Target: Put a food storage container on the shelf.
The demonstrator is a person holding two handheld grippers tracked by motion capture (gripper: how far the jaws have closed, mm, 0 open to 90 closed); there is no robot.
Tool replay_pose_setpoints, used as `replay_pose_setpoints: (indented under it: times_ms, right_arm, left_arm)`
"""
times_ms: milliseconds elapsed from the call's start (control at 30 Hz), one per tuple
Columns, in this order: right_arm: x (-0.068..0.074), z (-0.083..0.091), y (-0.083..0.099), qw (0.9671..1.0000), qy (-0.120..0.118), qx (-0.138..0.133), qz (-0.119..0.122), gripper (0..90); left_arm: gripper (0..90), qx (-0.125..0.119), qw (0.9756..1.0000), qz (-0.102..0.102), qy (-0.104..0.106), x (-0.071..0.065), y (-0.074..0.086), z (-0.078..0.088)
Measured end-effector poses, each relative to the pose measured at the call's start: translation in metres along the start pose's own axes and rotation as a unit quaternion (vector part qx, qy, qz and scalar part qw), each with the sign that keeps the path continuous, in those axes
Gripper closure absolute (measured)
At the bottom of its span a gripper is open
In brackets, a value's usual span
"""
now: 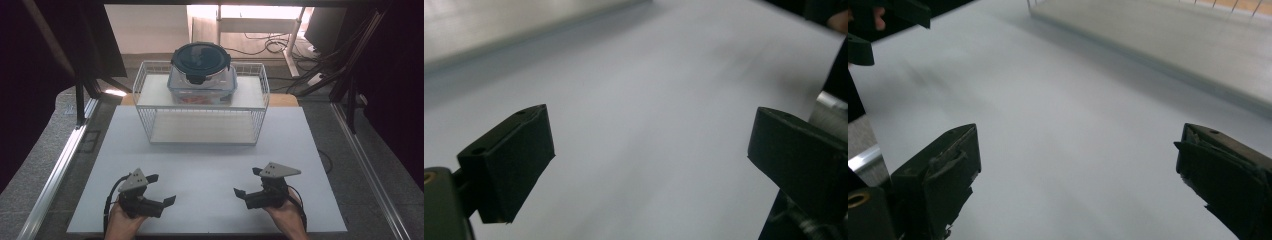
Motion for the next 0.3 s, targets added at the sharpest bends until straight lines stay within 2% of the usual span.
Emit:
replay_pose_setpoints:
  times_ms: [67, 167, 233, 300]
  right_arm:
    - [0.002, -0.002, 0.015, 0.9999, 0.007, 0.009, 0.006, 3.8]
    - [0.003, -0.007, 0.035, 0.9992, 0.006, 0.04, 0.003, 3.8]
    - [0.002, -0.01, 0.042, 0.9984, 0.009, 0.055, 0.007, 3.9]
    - [0.001, -0.011, 0.043, 0.9982, 0.014, 0.058, 0.01, 4.0]
  left_arm:
    - [3.4, 0.025, 0.9996, -0.004, -0.013, 0.002, 0.016, -0.006]
    - [3.1, 0.058, 0.998, -0.006, -0.024, 0.005, 0.034, -0.014]
    - [2.6, 0.062, 0.9977, -0.007, -0.025, 0.006, 0.035, -0.016]
    - [2.5, 0.057, 0.998, -0.007, -0.025, 0.006, 0.033, -0.016]
Point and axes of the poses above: each handheld gripper's, and its own axes: z roughly backward along the jaws, y roughly out of its underside, x roughly to its left, the point moved 9 cm from there along -z, roughly forward along the jaws, and after that the axes turned 4 degrees about z, right-handed, at the moved point
